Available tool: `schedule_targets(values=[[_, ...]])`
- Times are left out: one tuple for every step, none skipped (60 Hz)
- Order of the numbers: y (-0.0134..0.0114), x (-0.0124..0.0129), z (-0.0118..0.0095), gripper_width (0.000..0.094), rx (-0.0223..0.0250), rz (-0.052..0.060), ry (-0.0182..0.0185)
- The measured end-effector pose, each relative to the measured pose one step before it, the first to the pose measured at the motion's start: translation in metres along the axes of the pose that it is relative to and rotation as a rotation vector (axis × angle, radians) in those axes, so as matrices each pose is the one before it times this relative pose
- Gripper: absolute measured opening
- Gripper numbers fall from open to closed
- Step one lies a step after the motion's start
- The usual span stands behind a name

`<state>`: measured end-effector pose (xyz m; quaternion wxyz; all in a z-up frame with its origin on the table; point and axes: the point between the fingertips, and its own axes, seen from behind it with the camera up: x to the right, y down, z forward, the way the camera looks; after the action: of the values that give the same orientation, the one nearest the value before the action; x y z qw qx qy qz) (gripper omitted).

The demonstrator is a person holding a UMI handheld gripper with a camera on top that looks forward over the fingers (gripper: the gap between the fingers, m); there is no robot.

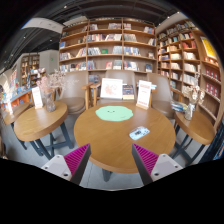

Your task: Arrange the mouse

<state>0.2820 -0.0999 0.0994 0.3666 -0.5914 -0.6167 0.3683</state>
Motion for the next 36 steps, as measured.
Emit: schedule_targets(values=[[-0.00046, 0.00172, -0.00005, 0.0853, -0.00563, 0.0039, 0.00363], [0.00272, 0.00133, 0.00055, 0.0853, -0.00432, 0.0040, 0.00492], [0.00075, 0.00248, 0.00077, 0.0852, -0.00465, 0.0039, 0.00539], [0.00033, 0.00322, 0.00127, 0.0851, -0.00444, 0.0037, 0.00625], [-0.00049, 0.01025, 0.00537, 0.0852, -0.00419, 0.0017, 0.00645], [0.00011, 0.00747, 0.00411, 0.0853, -0.00314, 0.0015, 0.00635], [-0.00001, 0.00653, 0.00323, 0.0853, -0.00258, 0.0008, 0.00600], [0.00032, 0.00616, 0.00339, 0.0855, -0.00176, -0.0006, 0.00476], [0.00221, -0.01275, -0.00962, 0.0855, -0.00221, 0.0015, 0.00810], [-0.00057, 0.02379, 0.01511, 0.0857, 0.00165, -0.0042, 0.00124], [0.00021, 0.00799, 0.00406, 0.0857, -0.00059, -0.0009, 0.00530], [-0.00007, 0.00659, 0.00373, 0.0857, -0.00104, 0.0004, 0.00522], [0.00064, 0.00592, 0.00402, 0.0858, -0.00153, 0.0002, 0.00426], [-0.00043, 0.00671, 0.00332, 0.0864, -0.00232, -0.0004, 0.00251], [0.00119, 0.00415, 0.00388, 0.0865, -0.00220, 0.0003, 0.00279], [0.00274, 0.00199, 0.00464, 0.0862, -0.00239, 0.0004, 0.00354], [0.00143, 0.00273, 0.00366, 0.0860, -0.00357, -0.0001, -0.00017], [0.00118, 0.00191, 0.00361, 0.0858, -0.00335, -0.0004, -0.00218], [0.00134, 0.00161, 0.00394, 0.0859, -0.00302, -0.0004, -0.00175], [0.00123, 0.00153, 0.00362, 0.0858, -0.00300, -0.0009, -0.00135], [-0.00015, 0.00268, 0.00271, 0.0859, -0.00317, -0.0014, -0.00195], [0.00157, -0.00091, 0.00432, 0.0859, -0.00128, -0.0008, -0.00144], [0.00056, 0.00080, 0.00342, 0.0858, -0.00129, -0.0004, -0.00097], [0.00058, 0.00128, 0.00326, 0.0856, -0.00109, -0.0001, 0.00139], [0.00066, 0.00144, 0.00354, 0.0853, -0.00201, -0.0001, 0.00314], [0.00074, 0.00067, 0.00339, 0.0852, -0.00252, 0.0001, 0.00172], [0.00082, -0.00009, 0.00374, 0.0851, -0.00283, 0.0003, -0.00217], [0.00075, -0.00053, 0.00354, 0.0855, -0.00336, 0.0015, -0.00446], [0.00092, 0.00006, 0.00359, 0.0853, -0.00478, 0.0033, -0.00195], [0.00096, 0.00107, 0.00382, 0.0853, -0.00567, 0.0049, 0.00134], [0.00112, 0.00104, 0.00362, 0.0853, -0.00621, 0.0051, 0.00244], [0.00100, 0.00087, 0.00366, 0.0854, -0.00572, 0.0051, 0.00242], [-0.00051, 0.00157, 0.00255, 0.0856, -0.00525, 0.0042, -0.00081], [0.00168, -0.00165, 0.00442, 0.0859, -0.00385, 0.0041, -0.00171], [0.00057, -0.00015, 0.00333, 0.0860, -0.00400, 0.0031, -0.00199], [0.00068, 0.00005, 0.00336, 0.0860, -0.00385, 0.0014, -0.00090]])
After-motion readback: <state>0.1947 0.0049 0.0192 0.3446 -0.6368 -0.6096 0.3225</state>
